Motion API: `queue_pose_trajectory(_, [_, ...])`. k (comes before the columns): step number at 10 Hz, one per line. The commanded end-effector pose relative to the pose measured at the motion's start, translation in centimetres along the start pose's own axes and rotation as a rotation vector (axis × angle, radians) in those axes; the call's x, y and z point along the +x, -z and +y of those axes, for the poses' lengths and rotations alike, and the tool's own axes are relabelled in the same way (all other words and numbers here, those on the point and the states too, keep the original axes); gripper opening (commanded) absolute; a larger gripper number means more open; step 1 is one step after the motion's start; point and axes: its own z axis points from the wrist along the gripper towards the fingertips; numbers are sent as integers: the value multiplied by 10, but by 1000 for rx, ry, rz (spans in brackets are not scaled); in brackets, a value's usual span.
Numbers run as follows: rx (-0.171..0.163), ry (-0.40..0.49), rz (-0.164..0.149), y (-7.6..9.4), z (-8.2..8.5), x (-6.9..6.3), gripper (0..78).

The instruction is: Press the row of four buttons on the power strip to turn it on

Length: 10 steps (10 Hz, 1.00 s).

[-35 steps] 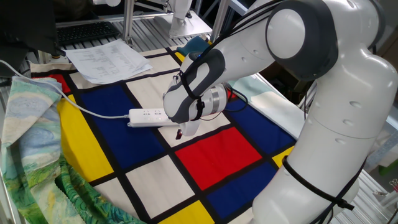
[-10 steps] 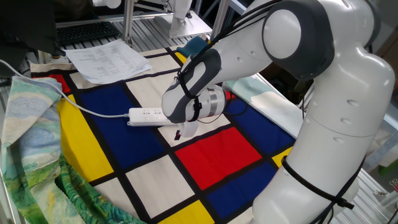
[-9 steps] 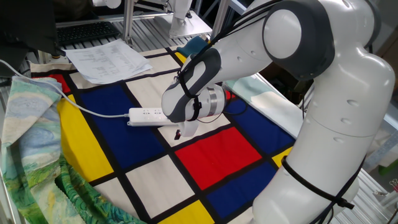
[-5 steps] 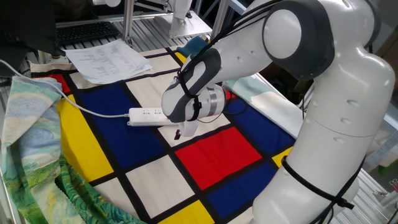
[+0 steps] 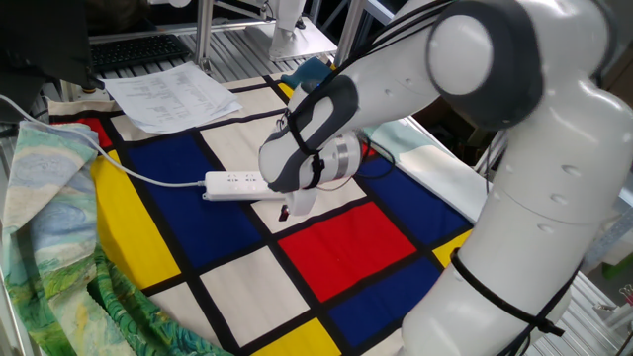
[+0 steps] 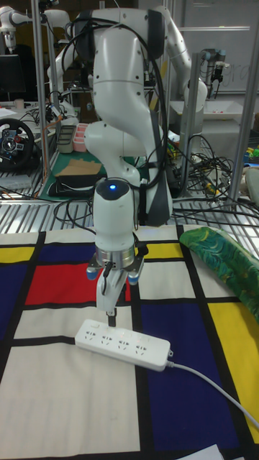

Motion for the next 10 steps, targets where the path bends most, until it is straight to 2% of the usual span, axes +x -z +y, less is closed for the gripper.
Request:
queue_pose_trajectory(1, [7,-1,-17,5,-1,0,774])
queue_pose_trajectory(10, [7,14,-17,4,-2,-12,774])
